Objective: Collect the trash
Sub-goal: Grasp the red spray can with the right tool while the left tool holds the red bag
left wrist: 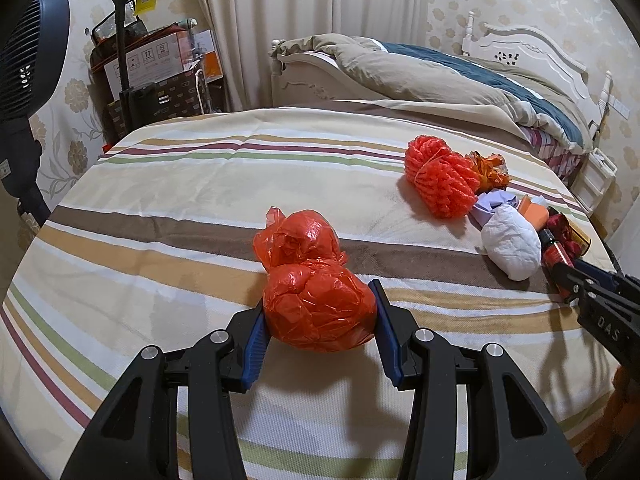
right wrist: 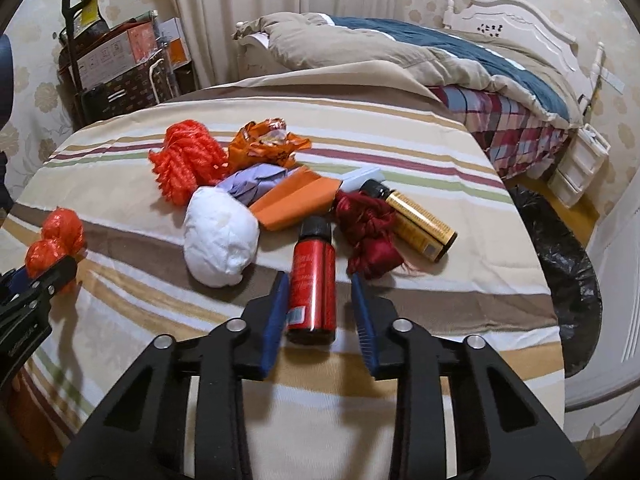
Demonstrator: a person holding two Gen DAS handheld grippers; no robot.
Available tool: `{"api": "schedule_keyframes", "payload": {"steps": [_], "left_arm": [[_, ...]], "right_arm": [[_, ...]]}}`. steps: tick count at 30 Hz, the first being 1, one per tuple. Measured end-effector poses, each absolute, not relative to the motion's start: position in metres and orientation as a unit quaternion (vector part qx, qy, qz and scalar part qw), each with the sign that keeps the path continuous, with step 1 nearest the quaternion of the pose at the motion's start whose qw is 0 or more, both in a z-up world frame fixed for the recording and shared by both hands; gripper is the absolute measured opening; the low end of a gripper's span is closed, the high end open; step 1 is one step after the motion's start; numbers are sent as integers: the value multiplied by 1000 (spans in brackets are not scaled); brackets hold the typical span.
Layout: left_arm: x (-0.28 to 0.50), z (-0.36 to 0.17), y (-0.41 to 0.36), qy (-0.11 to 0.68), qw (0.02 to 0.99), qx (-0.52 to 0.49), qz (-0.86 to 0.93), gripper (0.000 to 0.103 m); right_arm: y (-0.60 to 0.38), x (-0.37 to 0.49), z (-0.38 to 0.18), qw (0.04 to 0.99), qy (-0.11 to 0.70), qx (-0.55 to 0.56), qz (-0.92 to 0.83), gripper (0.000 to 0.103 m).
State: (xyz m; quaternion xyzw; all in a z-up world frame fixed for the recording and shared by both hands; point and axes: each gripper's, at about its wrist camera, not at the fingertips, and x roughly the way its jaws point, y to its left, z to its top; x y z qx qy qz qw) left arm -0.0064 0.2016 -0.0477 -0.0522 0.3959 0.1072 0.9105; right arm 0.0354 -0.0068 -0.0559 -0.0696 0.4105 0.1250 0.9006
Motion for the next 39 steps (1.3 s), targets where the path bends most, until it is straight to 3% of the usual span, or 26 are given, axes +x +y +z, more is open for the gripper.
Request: {"api": "schedule_keyframes", "payload": {"steps": [3, 14, 18, 21, 25, 26, 28, 39], "left_arm": [[-7, -48, 201, 395, 911, -52, 108, 47], [-8, -46, 197, 396, 912, -46, 99, 47], [-8, -45, 195, 396, 912, -43, 100, 47], [-8, -46, 191, 397, 911, -43, 101, 47], [-8, -45, 192, 397, 911, -43, 101, 47], [-8, -45, 192, 397, 911, -43, 101, 47], [-8, -45, 192, 397, 911, -44, 100, 47], [-11, -39, 176, 390, 916, -55, 80, 47]], "right_arm": [[-12, 27, -58, 899, 412, -69, 130, 24], [-33, 12, -60, 900, 413, -52, 130, 24], [-34, 17, -59, 900, 413, -47, 129, 27], [-34, 21, -58, 902, 409, -46, 127, 37], [-31, 26, -58, 901, 411, -47, 131, 38], [-30, 27, -59, 900, 412, -50, 132, 37], [-27, 26, -61, 899, 413, -56, 136, 23], [-49, 9, -47, 909, 391, -35, 136, 23]]}}
